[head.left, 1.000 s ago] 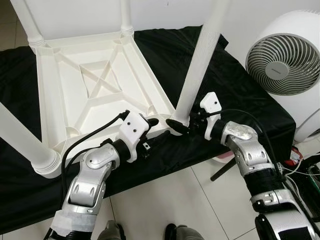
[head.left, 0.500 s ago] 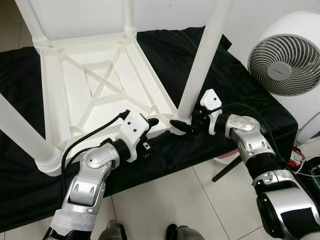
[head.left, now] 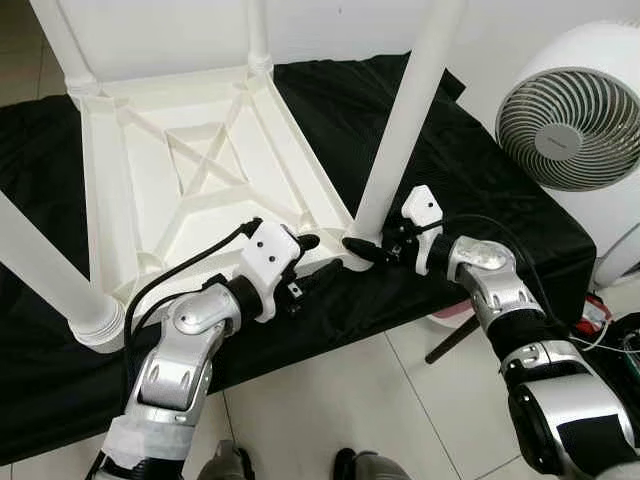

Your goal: Building children table

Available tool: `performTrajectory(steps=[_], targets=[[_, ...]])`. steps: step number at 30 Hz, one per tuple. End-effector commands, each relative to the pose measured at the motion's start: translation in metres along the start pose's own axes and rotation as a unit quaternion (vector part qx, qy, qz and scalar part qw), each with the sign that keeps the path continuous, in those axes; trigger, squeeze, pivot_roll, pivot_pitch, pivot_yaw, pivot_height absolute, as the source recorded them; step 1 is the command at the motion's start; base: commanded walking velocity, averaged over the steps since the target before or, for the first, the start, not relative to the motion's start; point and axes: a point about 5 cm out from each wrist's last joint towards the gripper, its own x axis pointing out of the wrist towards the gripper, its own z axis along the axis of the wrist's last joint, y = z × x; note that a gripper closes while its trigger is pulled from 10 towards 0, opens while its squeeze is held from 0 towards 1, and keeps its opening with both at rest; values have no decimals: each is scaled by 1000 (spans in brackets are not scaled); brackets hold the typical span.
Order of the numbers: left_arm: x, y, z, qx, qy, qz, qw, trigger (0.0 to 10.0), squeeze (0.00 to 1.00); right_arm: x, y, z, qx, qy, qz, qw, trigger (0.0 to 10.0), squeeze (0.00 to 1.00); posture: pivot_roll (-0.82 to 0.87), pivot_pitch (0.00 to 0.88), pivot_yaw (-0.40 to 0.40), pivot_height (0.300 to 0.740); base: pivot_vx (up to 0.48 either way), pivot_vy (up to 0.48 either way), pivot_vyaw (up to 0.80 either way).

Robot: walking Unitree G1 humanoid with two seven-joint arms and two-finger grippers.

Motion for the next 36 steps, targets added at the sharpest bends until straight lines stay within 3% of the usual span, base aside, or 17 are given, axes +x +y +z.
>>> performTrajectory(steps=[1, 2, 5, 6, 7, 10, 15, 17, 18, 21, 22, 23, 26, 27, 33, 34, 36], targets=[[2, 1, -4, -11, 7, 27, 1000, 10000, 0, -1, 3, -7, 11, 4, 2, 1000, 0, 0, 5, 119, -1, 740, 0, 0, 0], [2, 0, -3, -10, 5, 26, 1000, 10000, 0, -1, 5, -7, 13, -2, -11, 1000, 549, 0, 4, 129, -2, 740, 0, 0, 0], [2, -1, -3, -10, 4, 26, 1000, 10000, 0, -1, 5, -7, 14, -3, -16, 1000, 549, 0, 4, 132, -7, 740, 0, 0, 0], [1, -2, -4, -12, 7, 28, 1000, 10000, 0, -1, 7, -8, 20, -3, -30, 999, 8392, 0, 5, 125, -7, 740, 0, 0, 0], [1, -2, -6, -14, 9, 28, 999, 10000, 0, 1, 8, -11, 28, 5, -49, 998, 10000, 0, 5, 125, -7, 740, 0, 0, 0], [-1, -2, -5, -14, 9, 29, 999, 10000, 0, 5, 13, -13, 54, 12, -111, 992, 10000, 0, 6, 138, -15, 740, 0, 0, 0], [-2, 0, -6, -16, 10, 34, 999, 10000, 0, 11, 24, -11, 91, 9, -167, 982, 10000, 0, 5, 139, -19, 740, 0, 0, 0], [-3, -1, -7, -17, 11, 35, 999, 10000, 0, 15, 34, -9, 111, 12, -222, 969, 10000, 0, 0, 145, -16, 740, 0, 0, 0], [-3, -1, -7, -17, 11, 35, 999, 10000, 0, 15, 34, -9, 111, 12, -222, 969, 10000, 0, 0, 145, -16, 740, 0, 0, 0], [-3, 0, -7, -17, 11, 34, 999, 10000, 0, 21, 48, -4, 133, 11, -308, 942, 10000, 0, -7, 145, -15, 740, 0, 0, 0], [-3, 0, -7, -17, 11, 34, 999, 10000, 0, 21, 48, -4, 133, 11, -308, 942, 10000, 0, -7, 145, -15, 740, 0, 0, 0], [-2, 0, -8, -16, 11, 33, 999, 10000, 0, 23, 54, -1, 149, 8, -364, 919, 10000, 0, -10, 144, -16, 740, 0, 0, 0], [-1, 0, -8, -16, 11, 33, 999, 10000, 0, 23, 55, 1, 152, 4, -382, 911, 10000, 0, -10, 144, -16, 740, 0, 0, 0], [-1, 0, -7, -16, 10, 33, 999, 10000, 0, 22, 58, 0, 165, 13, -404, 899, 10000, 0, -10, 142, -17, 740, 0, 0, 0], [-1, 1, -7, -17, 9, 34, 999, 10000, 0, 22, 60, 2, 172, 14, -409, 896, 10000, 24, -13, 140, -11, 740, 0, 0, 0], [-2, 0, -7, -16, 9, 33, 999, 10000, 0, 20, 57, 5, 168, 2, -406, 898, 10000, 1000, -13, 140, -11, 740, 0, 0, 0], [-2, 0, -7, -16, 10, 31, 999, 10000, 0, 17, 54, 9, 159, -18, -397, 904, 10000, 1000, -14, 140, -10, 740, 0, 0, 0]])
